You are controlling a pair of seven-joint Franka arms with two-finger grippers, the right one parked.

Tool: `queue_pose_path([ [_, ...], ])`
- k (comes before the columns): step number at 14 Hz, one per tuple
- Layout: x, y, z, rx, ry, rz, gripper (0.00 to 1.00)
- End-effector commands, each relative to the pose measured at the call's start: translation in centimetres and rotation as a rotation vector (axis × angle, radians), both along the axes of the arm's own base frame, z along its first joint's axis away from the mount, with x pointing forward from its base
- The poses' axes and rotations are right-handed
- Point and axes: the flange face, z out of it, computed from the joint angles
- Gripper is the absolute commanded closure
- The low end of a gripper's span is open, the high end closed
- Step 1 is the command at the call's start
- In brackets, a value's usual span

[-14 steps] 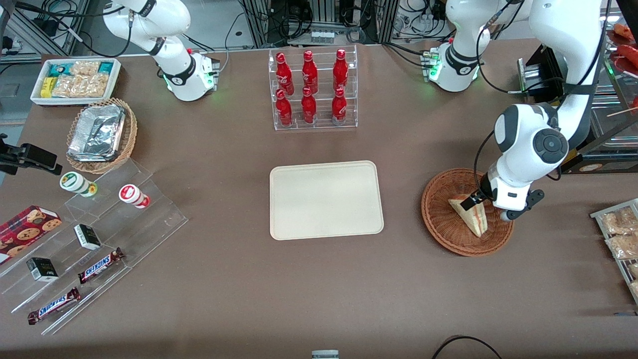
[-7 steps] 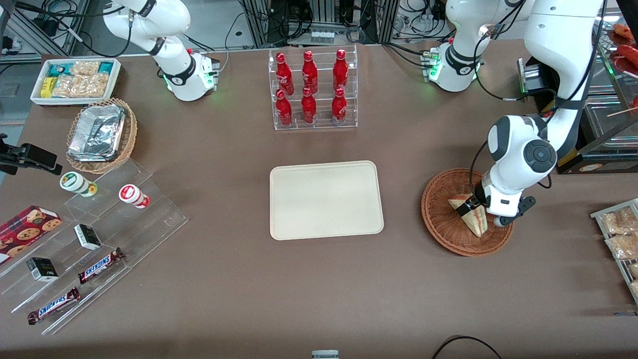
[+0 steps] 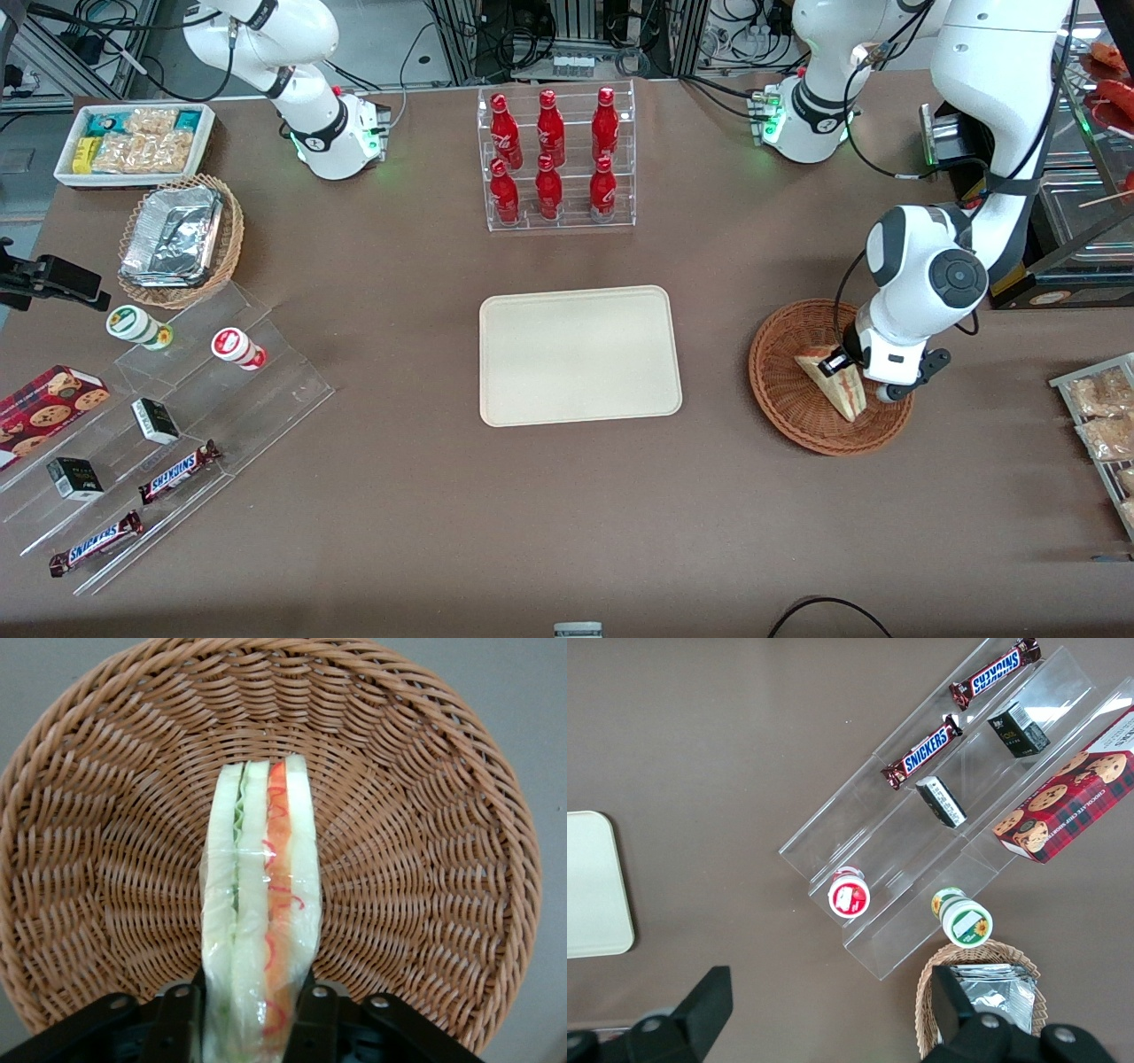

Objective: Place sandwich from basket to tray
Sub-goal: 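Lift the sandwich and carry it over the cream tray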

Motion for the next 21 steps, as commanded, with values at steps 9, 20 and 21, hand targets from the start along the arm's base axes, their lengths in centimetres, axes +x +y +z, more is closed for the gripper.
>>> queue_pose_path([
  [9, 4.7, -10.6, 8.6, 0.007, 0.053, -0.335, 1.0],
  [20, 1.1, -35.0, 3.5, -0.019, 0.052, -0.393, 1.0],
  [21, 0.0, -37.1, 3.0, -0.015, 0.056, -0.387, 1.0],
])
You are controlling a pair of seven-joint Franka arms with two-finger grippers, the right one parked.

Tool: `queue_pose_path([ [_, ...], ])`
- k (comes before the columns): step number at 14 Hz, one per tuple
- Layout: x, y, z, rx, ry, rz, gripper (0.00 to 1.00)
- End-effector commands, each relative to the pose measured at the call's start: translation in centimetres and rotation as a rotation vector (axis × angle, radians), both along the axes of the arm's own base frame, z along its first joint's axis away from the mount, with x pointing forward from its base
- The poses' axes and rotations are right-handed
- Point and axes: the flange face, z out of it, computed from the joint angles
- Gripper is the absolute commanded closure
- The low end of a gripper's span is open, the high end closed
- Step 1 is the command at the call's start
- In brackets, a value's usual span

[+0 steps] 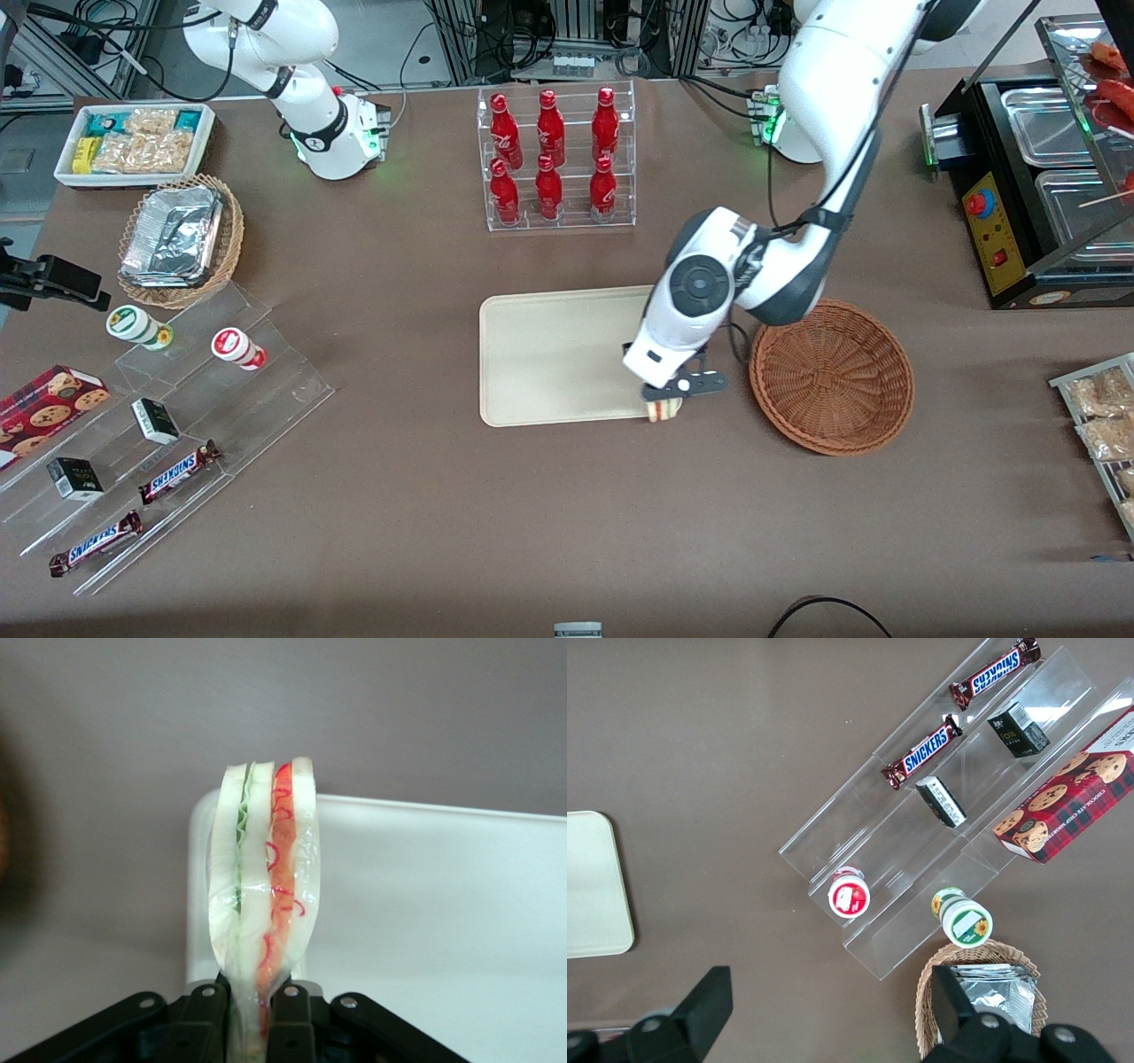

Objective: Place sandwich from basket to tray
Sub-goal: 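Lift the sandwich and carry it over the cream tray, then lower the sandwich onto the tray and open the left gripper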

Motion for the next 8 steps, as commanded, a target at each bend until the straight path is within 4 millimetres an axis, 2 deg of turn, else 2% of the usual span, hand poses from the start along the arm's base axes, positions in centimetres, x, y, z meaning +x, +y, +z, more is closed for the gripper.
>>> queue_pose_path([
  [1, -1.6, -5.0, -1.3, 0.017, 0.007, 0.026, 1.0],
  [5, -4.0, -9.9, -2.9, 0.021, 0.004, 0.053, 1.0],
  [8, -4.7, -11.2, -4.0, 0.025, 0.01, 0.066, 1.0],
])
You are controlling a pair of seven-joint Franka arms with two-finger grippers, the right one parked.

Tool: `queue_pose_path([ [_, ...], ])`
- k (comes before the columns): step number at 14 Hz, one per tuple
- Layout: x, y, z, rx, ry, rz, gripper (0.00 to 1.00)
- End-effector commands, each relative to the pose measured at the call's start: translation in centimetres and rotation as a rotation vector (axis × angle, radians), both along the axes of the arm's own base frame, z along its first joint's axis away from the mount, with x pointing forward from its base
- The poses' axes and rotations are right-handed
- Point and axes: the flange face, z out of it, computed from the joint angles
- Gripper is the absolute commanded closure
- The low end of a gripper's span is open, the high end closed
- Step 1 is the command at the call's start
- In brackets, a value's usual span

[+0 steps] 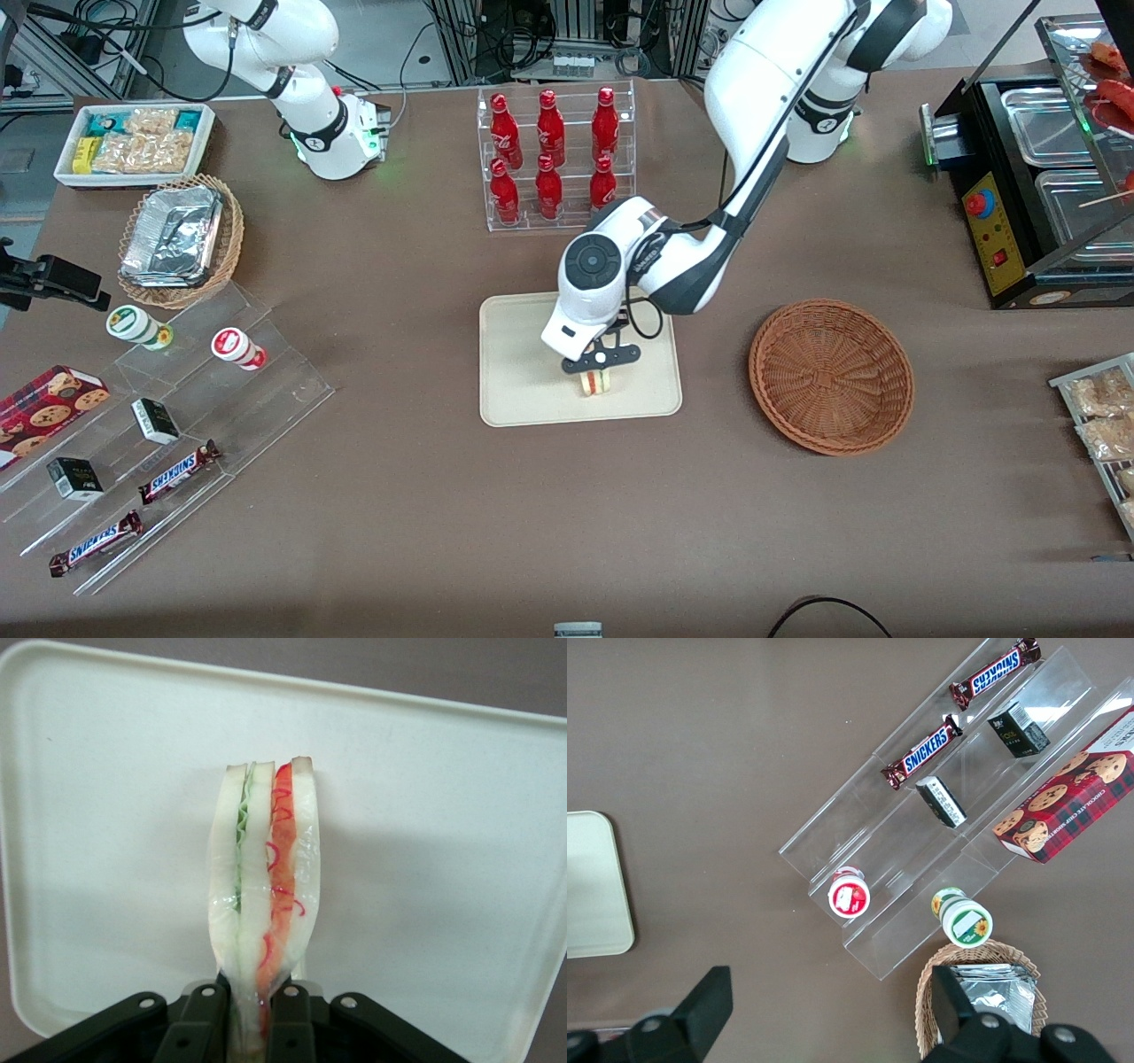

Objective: Place sandwich from basket to tray
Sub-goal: 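Lower the sandwich onto the tray and open the left gripper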

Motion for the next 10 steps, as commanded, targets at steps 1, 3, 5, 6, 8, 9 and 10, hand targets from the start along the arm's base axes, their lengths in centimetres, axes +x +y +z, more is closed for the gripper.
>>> queue_pose_path([
  [1, 0.1, -1.2, -0.2, 0.015, -0.006, 0.025, 1.0],
  [3, 0.1, -1.1, -1.2, 0.024, 0.001, 0.031, 1.0],
  [5, 0.0, -1.1, -1.6, 0.027, 0.005, 0.039, 0.8],
  [6, 0.0, -1.1, -1.6, 0.027, 0.003, 0.034, 0.01],
  [8, 0.4, -1.2, -0.7, 0.017, -0.009, 0.035, 0.0],
  [9, 1.0, -1.3, 0.8, 0.002, -0.026, 0.038, 0.0],
  [10, 1.5, -1.3, 2.4, -0.004, -0.036, 0.042, 0.0],
])
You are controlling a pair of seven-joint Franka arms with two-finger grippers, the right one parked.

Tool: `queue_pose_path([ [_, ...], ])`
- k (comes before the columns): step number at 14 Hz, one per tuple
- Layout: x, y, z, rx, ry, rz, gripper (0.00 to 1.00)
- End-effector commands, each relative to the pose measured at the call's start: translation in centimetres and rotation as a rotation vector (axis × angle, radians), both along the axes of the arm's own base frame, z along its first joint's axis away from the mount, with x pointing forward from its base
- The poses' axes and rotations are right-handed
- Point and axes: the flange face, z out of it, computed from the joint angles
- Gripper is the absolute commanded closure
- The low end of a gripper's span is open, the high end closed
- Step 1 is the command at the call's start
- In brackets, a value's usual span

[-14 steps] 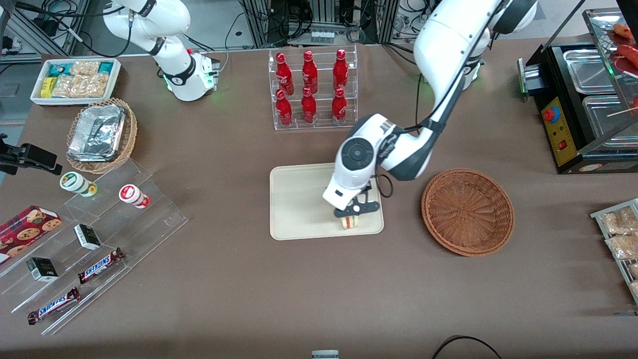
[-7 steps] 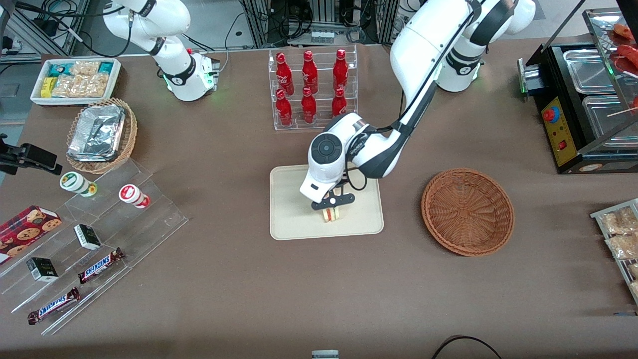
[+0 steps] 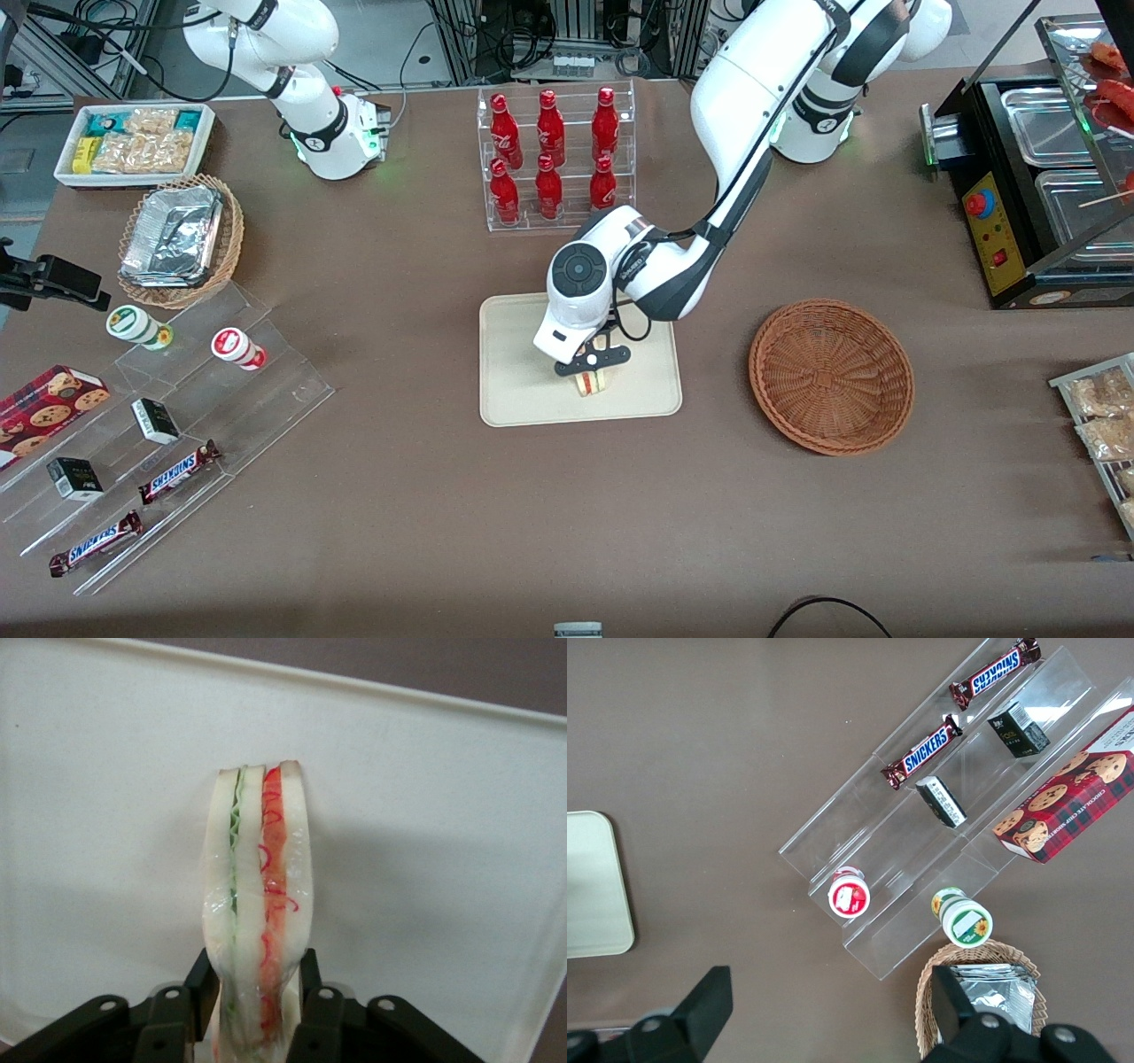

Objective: Place sandwich from basket to tray
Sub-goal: 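Lower the sandwich onto the tray and open the left gripper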

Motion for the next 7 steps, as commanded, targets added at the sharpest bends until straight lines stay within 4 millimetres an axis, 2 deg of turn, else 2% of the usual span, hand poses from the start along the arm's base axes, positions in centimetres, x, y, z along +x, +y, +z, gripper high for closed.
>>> queue_pose_path([
  [1, 1.4, 0.0, 4.3, 0.004, -0.031, 0.023, 0.0],
  [4, 2.7, 0.7, 8.6, 0.004, -0.044, 0.022, 0.0],
  [7, 5.0, 3.1, 11.6, 0.004, -0.042, 0.001, 0.0],
])
